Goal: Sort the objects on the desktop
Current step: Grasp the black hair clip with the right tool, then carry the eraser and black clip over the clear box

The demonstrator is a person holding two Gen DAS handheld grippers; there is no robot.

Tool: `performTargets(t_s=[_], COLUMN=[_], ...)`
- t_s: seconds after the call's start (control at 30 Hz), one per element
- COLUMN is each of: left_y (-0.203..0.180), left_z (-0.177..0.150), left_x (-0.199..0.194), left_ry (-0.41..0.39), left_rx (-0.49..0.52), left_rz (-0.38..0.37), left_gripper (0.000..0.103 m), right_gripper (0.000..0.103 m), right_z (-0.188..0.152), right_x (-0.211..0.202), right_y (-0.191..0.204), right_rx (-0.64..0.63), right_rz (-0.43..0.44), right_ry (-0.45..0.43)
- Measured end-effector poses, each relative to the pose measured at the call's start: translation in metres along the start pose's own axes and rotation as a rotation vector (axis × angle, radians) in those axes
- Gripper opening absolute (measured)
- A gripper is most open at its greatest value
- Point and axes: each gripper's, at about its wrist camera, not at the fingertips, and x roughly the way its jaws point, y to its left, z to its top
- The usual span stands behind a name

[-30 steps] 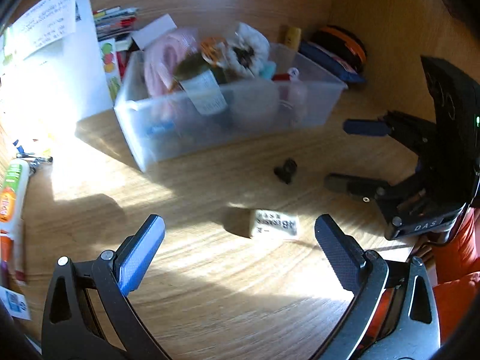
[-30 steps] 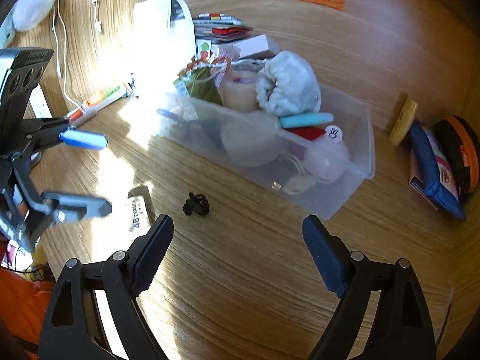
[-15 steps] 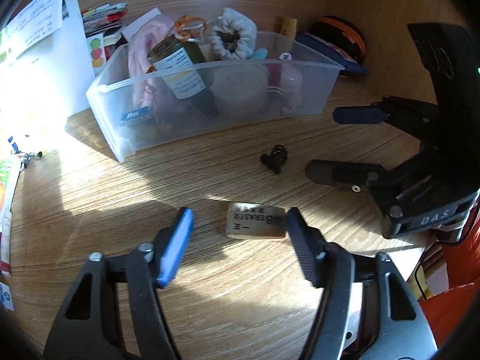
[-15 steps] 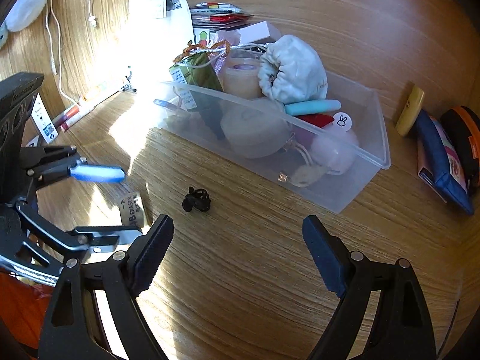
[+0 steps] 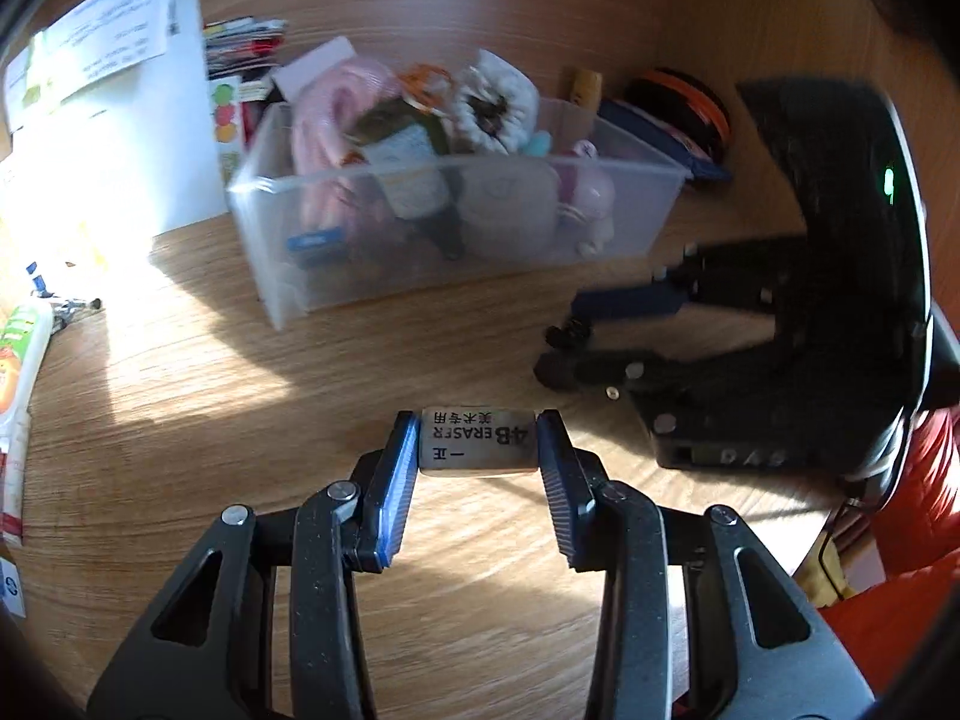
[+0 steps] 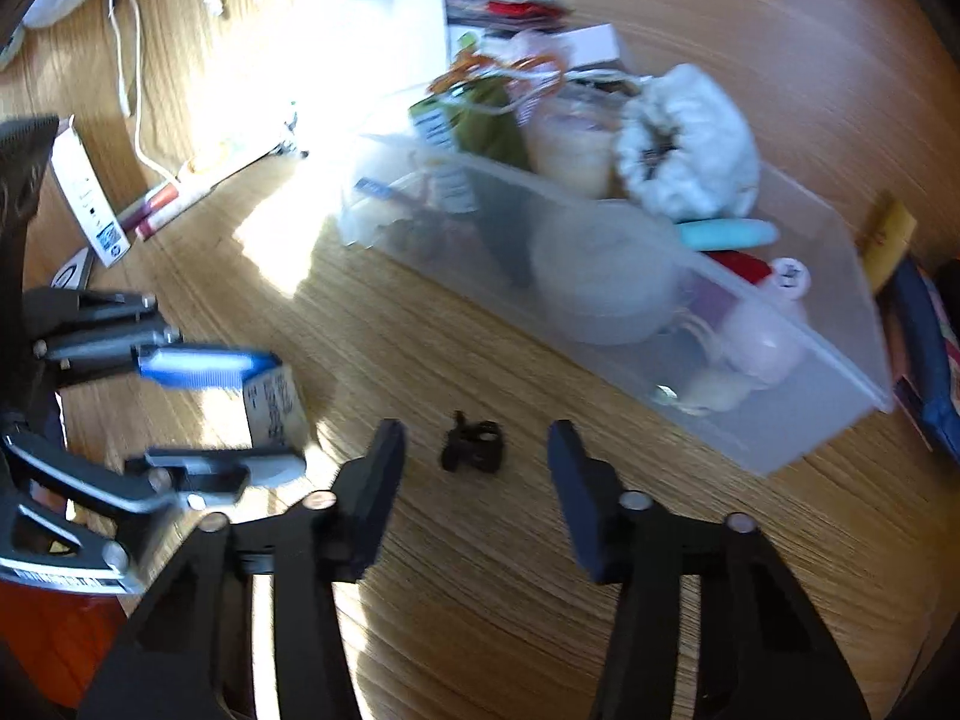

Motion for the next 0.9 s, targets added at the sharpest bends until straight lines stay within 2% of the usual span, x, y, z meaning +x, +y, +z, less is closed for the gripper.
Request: performTargets(t_s=[0.1,0.13,0.23,0.3,0.4,0.67,0.9], left_y=[0.012,0.015,0.022,0.022,0.022,0.022,0.036], left_z=[0.004,0.006,0.011,0.016,0.022,0.041,0.06], left_x=[-0.005,-0.007,-0.012,-0.018,-0.026,-0.031,-0.037], left_ry=[-0.022,-0.031,-0.043,-0.061,-0.094,-0.141,-0.194], left_rx=[-0.048,-0.061,-0.101,-0.101,-0.102,-0.086,-0.111], left_rz=[-0.006,-0.004,-0.055,-0.05,-0.084,-0.032,0.012], left_gripper=[0.039,0.039,0.039,0.039,0.039,0.039,0.039], right_gripper=[0.019,0.018,0.018,0.018,0.018,0.018,0.018], right_z=[0.001,0.002,0.002,0.003,0.004,0.009,0.021], right_x=[0.002,0.002,0.001,-0.004,-0.015,-0.054,-0.068], right_y=[0.003,0.003,0.001,-0.003,-0.007,-0.028,-0.047], right_rx=[-0.01,-0.006,0.008,0.027,0.04,0.073,0.102], right_rz=[0.019,0.018,0.015,0.017,0.02,0.015,-0.008], right_ry=[-0.002,-0.003,-0.012,-0.025,-0.06,-0.192,-0.241])
